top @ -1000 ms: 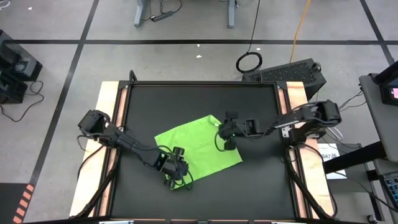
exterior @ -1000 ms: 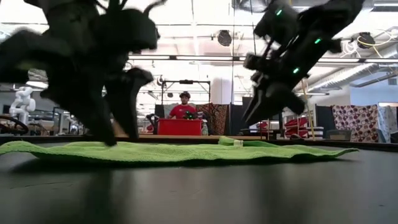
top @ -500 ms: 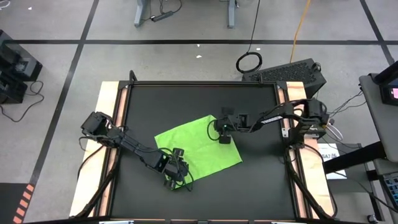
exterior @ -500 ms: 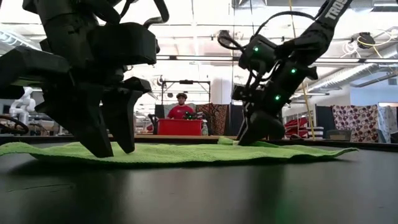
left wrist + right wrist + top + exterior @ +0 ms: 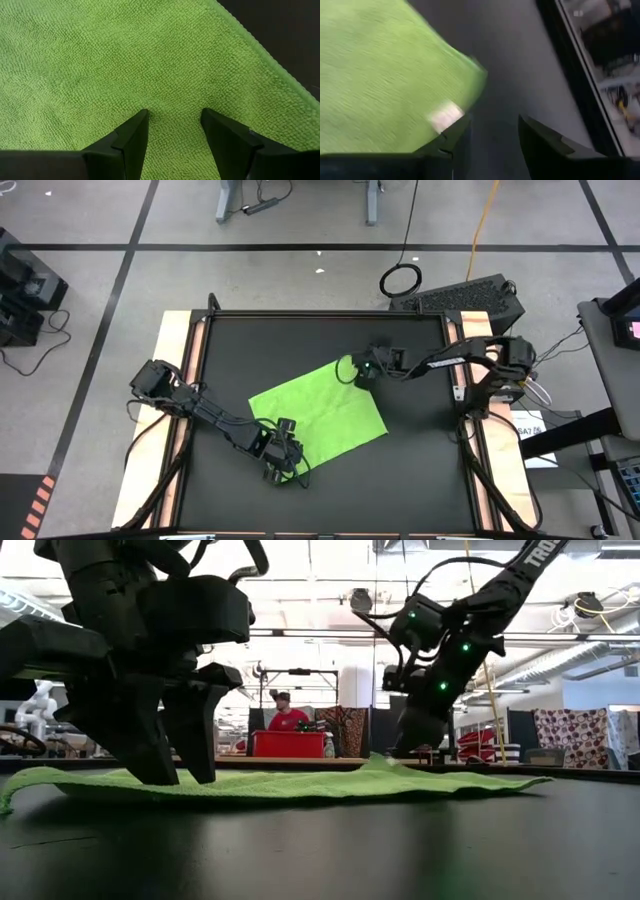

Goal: Roll towel into tight, uniform cylinder
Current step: Fold the green towel

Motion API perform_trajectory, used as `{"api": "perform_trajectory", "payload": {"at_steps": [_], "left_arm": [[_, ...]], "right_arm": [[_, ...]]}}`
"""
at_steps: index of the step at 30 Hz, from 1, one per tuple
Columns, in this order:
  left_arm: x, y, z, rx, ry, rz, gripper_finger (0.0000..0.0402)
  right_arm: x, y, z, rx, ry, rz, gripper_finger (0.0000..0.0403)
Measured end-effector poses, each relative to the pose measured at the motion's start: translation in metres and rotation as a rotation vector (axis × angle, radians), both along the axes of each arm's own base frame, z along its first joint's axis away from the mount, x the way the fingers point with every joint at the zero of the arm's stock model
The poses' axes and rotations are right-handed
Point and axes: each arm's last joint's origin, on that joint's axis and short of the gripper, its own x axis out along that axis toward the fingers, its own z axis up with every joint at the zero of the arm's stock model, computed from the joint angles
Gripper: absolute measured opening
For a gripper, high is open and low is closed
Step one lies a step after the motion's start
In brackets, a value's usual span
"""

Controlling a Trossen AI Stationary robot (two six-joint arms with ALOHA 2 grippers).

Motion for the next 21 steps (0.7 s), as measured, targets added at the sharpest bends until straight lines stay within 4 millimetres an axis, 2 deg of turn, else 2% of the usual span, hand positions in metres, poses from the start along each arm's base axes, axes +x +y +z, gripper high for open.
{"api": "perform_trajectory", "payload": {"at_steps": [4, 8, 14, 21], "left_arm": [[0.0, 0.0, 0.0, 0.001, 0.002, 0.0, 0.0198], [-0.001, 0.0, 0.0, 0.004, 0.009, 0.0, 0.0198], [-0.004, 0.002, 0.005, 0.016, 0.01, -0.009, 0.0198], [-0.003, 0.003, 0.031, 0.073, -0.089, -0.025, 0.0198]], "right_arm": [[-0.011, -0.008, 0.004, 0.049, 0.02, -0.042, 0.015], [-0.013, 0.0, 0.015, 0.218, -0.036, 0.086, 0.015], [-0.012, 0.045, 0.03, 0.417, -0.064, 0.405, 0.015], [-0.02, 0.107, 0.039, 0.453, 0.015, 0.628, 0.015]]}}
